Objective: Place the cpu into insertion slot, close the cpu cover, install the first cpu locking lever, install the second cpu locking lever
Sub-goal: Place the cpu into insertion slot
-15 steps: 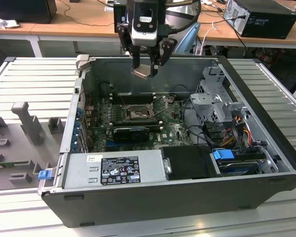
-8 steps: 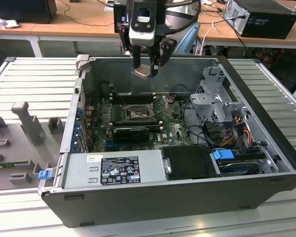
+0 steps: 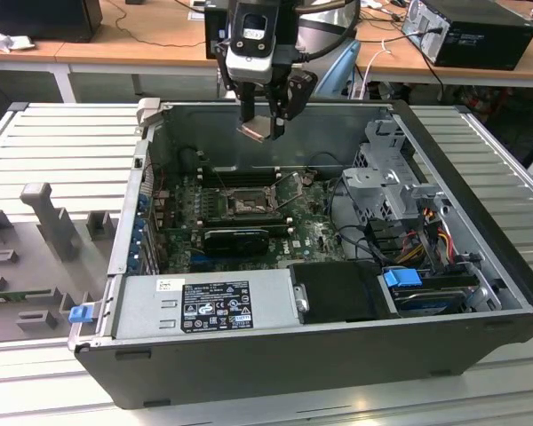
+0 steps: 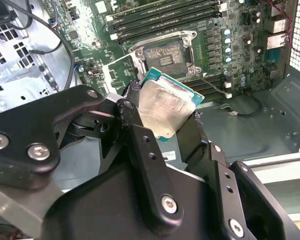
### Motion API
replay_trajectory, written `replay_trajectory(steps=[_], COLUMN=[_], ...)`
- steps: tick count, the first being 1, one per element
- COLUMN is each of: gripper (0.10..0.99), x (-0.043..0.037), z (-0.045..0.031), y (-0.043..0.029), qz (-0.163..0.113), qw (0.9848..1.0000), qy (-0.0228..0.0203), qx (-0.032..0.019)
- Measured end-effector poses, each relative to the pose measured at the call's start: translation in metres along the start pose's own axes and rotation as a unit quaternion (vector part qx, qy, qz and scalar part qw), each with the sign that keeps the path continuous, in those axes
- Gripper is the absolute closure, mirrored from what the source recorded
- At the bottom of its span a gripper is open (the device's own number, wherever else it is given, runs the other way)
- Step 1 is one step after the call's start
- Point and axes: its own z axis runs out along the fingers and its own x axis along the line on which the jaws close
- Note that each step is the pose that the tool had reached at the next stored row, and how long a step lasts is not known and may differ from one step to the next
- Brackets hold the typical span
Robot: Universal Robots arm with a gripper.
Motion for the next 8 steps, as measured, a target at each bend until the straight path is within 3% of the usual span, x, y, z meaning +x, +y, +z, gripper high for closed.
replay_trajectory(steps=[8], gripper=[0.545], x=[0.0], z=[0.0], y=[0.0], qz=[0.025], qw=[0.9997], qy=[-0.0022], qx=[-0.0004])
